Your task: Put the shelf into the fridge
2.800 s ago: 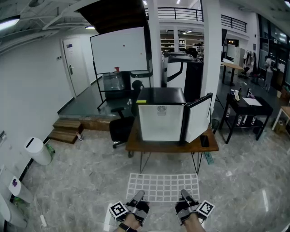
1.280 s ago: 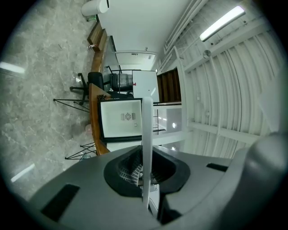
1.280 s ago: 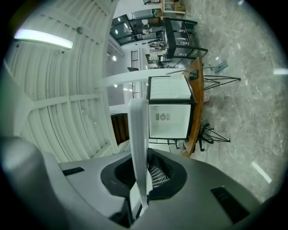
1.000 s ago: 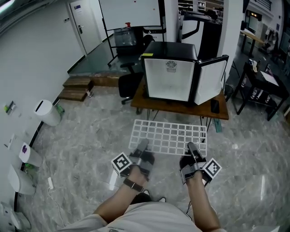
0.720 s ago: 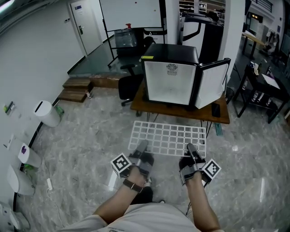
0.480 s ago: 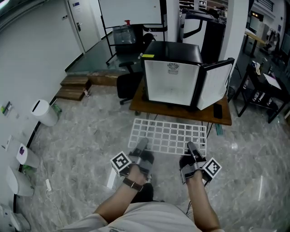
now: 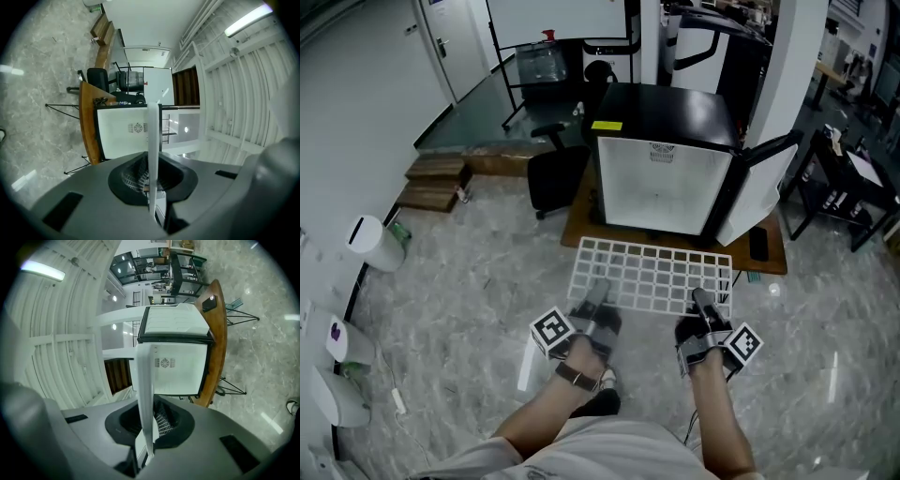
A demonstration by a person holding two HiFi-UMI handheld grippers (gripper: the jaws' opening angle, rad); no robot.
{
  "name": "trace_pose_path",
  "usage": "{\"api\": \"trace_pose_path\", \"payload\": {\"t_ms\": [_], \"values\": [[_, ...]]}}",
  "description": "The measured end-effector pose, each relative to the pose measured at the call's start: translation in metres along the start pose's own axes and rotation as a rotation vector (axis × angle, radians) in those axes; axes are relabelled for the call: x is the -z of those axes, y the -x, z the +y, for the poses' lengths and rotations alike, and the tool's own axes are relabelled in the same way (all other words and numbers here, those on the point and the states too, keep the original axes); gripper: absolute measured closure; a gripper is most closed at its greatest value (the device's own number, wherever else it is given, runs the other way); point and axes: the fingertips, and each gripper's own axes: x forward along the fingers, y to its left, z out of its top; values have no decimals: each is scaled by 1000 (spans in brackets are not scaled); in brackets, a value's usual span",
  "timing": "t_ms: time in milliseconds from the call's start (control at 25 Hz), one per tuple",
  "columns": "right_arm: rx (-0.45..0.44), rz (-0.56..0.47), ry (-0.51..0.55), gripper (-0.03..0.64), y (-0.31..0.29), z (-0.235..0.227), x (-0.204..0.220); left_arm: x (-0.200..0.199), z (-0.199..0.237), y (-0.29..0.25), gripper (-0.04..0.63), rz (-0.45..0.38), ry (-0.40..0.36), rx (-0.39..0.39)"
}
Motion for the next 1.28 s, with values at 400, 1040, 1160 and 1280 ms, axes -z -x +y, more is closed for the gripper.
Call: {"api": "trace_pose_path", "payload": {"t_ms": [400,1040,1160,1280], "values": [[-5,-63,23,572,-84,-5,-17,-56,6,-84,567,82,0,24],[16,-28,21,572,-188,-14,-91,-85,21,-203,566,73,2,15],[17,-9,19,571,-194,-17,-93,-86,19,-212,566,75,4,32],[24,2,11,572,-192,-20,-93,-86,25,-213,566,80,10,17]]}}
